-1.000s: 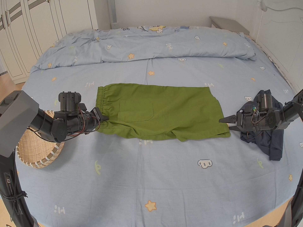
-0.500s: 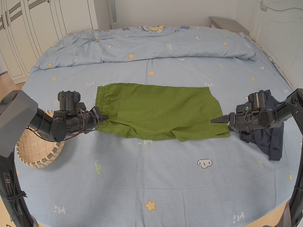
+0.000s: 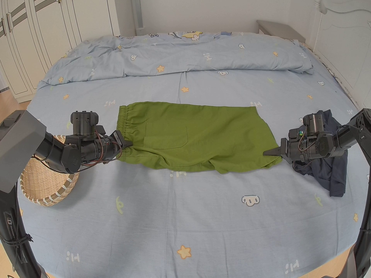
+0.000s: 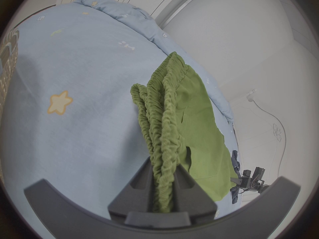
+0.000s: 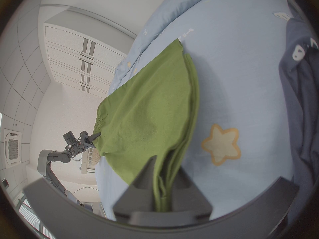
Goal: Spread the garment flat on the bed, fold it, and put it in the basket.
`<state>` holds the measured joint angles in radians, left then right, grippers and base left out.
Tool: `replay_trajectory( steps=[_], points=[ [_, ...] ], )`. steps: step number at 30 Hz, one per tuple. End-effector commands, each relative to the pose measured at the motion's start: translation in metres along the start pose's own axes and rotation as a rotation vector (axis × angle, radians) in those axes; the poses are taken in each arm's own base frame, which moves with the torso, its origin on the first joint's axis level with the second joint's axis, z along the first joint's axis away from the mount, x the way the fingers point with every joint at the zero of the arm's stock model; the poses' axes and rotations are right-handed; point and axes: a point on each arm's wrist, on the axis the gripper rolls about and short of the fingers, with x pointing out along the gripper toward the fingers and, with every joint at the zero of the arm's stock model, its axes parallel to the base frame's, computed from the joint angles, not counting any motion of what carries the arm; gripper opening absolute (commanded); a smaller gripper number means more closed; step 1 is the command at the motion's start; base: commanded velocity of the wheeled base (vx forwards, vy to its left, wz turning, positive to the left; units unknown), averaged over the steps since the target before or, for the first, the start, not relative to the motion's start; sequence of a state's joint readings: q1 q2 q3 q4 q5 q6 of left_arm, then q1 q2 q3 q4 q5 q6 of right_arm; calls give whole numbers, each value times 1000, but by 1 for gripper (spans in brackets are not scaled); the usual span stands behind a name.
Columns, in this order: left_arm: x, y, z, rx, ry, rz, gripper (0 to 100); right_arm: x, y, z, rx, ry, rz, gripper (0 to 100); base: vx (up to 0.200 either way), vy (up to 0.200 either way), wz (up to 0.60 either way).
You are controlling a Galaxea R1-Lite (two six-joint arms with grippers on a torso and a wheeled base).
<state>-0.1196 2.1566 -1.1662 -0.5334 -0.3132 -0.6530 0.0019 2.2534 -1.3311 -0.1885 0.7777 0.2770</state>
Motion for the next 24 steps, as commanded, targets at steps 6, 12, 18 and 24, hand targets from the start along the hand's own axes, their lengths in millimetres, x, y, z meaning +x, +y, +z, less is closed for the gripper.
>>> replay_trajectory(
  steps=[6, 12, 18, 24],
  points=[
    [-10, 0, 6, -31, 63, 40, 0, -24, 7, 0, 36, 18, -19, 0, 0, 0, 0],
    [-25, -2, 9, -31, 135, 77, 0, -41, 15, -17, 29, 41, -30, 0, 0, 0, 0],
    [-35, 2, -4, -14, 182, 103, 0, -61, 23, -46, 14, 82, -45, 0, 0, 0, 0],
    [-56, -2, -21, 1, 222, 112, 0, -79, 35, -75, 37, 114, -53, 0, 0, 0, 0]
  ],
)
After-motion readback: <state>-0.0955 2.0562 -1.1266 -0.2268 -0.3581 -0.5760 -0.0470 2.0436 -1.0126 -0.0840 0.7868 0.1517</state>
